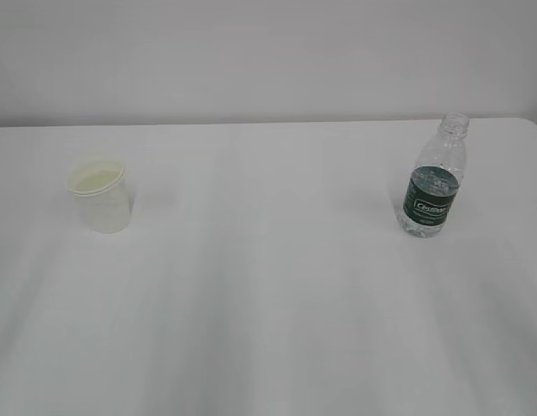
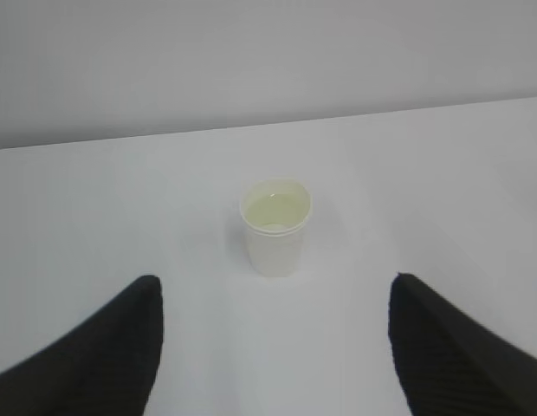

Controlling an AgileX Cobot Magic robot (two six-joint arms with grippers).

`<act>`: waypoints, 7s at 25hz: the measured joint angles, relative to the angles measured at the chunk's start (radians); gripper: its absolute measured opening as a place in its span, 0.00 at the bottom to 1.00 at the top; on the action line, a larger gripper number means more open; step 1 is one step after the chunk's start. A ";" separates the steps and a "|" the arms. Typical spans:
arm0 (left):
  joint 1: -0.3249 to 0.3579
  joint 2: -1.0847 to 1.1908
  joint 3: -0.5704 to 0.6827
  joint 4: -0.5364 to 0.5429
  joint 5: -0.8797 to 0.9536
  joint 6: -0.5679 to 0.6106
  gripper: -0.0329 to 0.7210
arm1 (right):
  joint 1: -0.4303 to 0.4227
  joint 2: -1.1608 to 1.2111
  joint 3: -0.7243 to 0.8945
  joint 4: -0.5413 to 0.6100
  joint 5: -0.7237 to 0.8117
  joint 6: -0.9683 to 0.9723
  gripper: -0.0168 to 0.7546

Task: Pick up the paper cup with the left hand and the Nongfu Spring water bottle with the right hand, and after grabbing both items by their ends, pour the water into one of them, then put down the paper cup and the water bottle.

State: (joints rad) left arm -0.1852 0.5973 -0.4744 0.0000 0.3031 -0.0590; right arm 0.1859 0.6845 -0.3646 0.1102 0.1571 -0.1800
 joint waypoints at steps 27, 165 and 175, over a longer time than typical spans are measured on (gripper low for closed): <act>0.000 -0.132 -0.104 0.012 0.445 0.001 0.76 | 0.000 -0.207 -0.069 -0.206 0.435 0.064 0.78; 0.000 -0.583 -0.053 -0.046 0.791 0.001 0.73 | 0.002 -0.694 -0.127 -0.145 0.979 0.106 0.78; 0.000 -0.583 -0.053 -0.046 0.791 0.001 0.72 | 0.002 -0.694 -0.127 -0.145 0.979 0.106 0.78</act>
State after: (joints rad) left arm -0.1852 0.0142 -0.5277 -0.0462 1.0938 -0.0583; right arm 0.1881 -0.0095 -0.4913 -0.0349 1.1359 -0.0741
